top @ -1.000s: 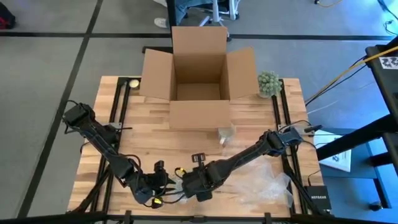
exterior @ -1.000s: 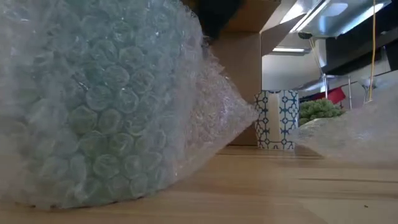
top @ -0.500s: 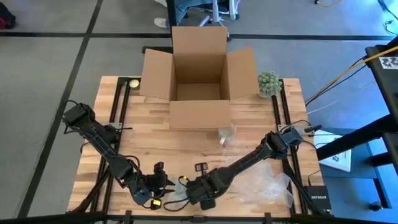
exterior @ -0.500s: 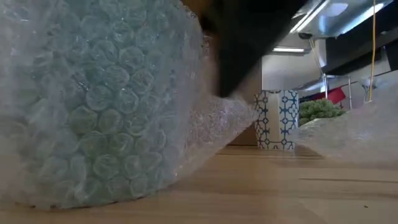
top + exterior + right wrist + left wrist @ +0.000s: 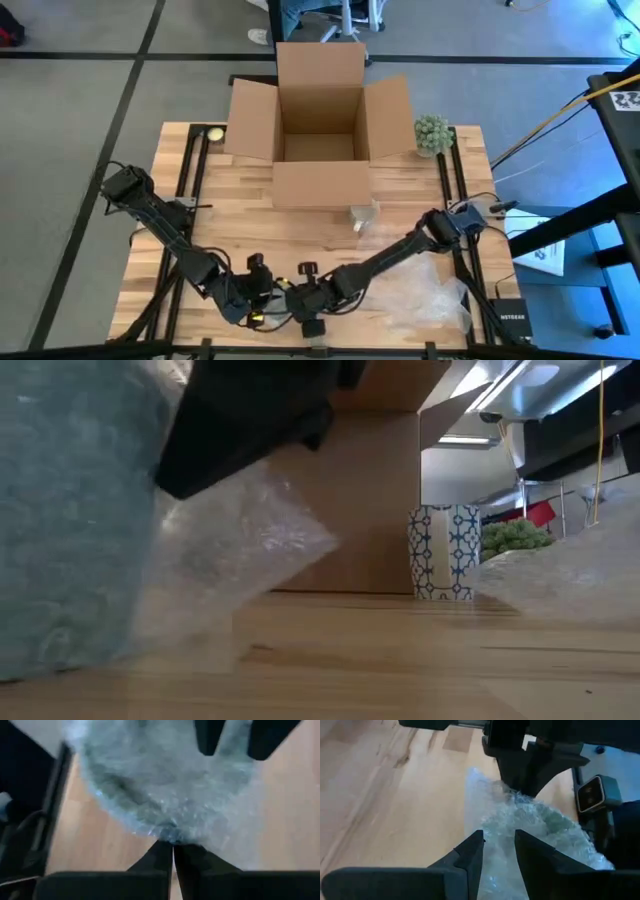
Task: Wrap mug
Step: Wrap the green mug with bubble wrap
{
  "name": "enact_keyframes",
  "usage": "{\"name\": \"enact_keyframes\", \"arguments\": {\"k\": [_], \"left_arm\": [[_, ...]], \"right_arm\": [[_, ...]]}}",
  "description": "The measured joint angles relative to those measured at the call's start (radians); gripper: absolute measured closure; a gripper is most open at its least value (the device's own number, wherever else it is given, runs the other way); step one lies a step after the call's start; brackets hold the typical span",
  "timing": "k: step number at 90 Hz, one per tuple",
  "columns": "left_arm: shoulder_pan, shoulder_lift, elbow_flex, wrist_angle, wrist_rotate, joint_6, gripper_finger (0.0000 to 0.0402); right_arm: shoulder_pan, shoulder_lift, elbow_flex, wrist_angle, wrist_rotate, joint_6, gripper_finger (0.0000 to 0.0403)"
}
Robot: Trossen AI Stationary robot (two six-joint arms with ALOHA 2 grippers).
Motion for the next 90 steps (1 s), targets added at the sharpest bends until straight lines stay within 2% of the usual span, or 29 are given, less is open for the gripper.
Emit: {"name": "enact_keyframes", "arguments": {"k": [14,27,43,55,70,81,90], "left_arm": [[-0.019,-0.059,0.005,-0.016,0.011,-0.024,0.0304],[-0.084,-0.123,0.031,-0.098,0.007,-0.052,0.0304],[-0.189,-0.14,0.029,-0.305,0.056,-0.254,0.0304],[-0.245,-0.101,0.029,-0.317,0.049,-0.373,0.0304],[-0.233,-0.028,0.029,-0.223,0.042,-0.356,0.0304],[-0.182,0.034,0.029,-0.156,0.044,-0.289,0.0304],[-0.127,0.05,0.029,-0.163,0.06,-0.246,0.0304]], "right_arm": [[0.002,0.0,0.0,-0.003,0.026,-0.005,0.0402],[0.002,0.0,0.0,-0.012,0.026,-0.007,0.0402],[0.002,0.0,0.0,-0.017,0.026,-0.008,0.0402],[0.002,0.0,0.0,-0.013,0.026,-0.008,0.0402],[0.002,0.0,0.0,0.003,0.025,-0.008,0.0402],[0.002,0.001,0.0,0.003,0.025,-0.008,0.0402],[0.003,0.001,0.0,0.001,0.025,-0.008,0.0402]]}}
